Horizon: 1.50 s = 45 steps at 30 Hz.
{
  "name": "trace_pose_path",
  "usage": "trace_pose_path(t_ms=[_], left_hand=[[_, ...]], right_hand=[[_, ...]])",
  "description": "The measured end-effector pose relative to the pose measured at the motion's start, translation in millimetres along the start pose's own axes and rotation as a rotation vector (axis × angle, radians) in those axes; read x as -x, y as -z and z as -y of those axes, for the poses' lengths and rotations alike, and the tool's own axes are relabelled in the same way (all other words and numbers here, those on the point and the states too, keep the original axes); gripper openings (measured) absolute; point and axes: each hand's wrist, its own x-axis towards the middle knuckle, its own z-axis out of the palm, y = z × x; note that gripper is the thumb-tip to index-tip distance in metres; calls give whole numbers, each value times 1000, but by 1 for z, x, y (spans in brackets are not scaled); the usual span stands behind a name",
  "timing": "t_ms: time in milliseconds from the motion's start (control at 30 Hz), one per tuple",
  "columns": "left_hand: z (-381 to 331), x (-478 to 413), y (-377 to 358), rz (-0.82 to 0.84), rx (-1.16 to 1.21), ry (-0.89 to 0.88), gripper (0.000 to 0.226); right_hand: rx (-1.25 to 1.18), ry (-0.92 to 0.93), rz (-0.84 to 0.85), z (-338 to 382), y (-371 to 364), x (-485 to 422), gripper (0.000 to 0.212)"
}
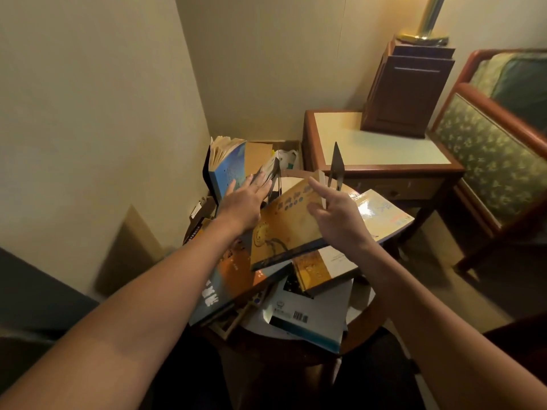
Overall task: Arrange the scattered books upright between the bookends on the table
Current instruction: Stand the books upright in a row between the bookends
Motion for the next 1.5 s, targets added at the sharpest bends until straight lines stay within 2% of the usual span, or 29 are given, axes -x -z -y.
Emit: trace_pose_path(t_ms=[167,300,400,600,700,900,967,1067,1167,1333,1500], left_hand=[[22,-3,-4,-145,-102,44,65],[43,-11,-6,-146,-159,71,86],[66,-15,-8,-201,-211,113,79],[93,-13,-4,-262,-29,154,82],[105,-14,-6,-309,52,99,71],[120,-10,2,-276,22,92,76],[119,-12,0,-312,-10,112,72],[118,-15,-12,-418,31,96,66],[125,-15,-16,-454,102,58,62],[133,-14,-16,-428,199,75,67],[132,-11,-8,-323,215,33,75]], right_hand=[[46,65,-2,24,-11,-32,51],[130,91,-26,45,-24,-67,50],[208,111,-45,53,-36,-94,51],[325,75,-28,61,-70,-144,54],[366,77,16,66,-92,-167,53],[479,83,117,63,-129,-195,46],[467,58,188,58,-138,-200,50],[359,-24,256,53,-152,-204,39],[307,-111,299,50,-161,-201,52],[245,-145,349,44,-168,-191,53],[198,-125,316,40,-167,-184,56]])
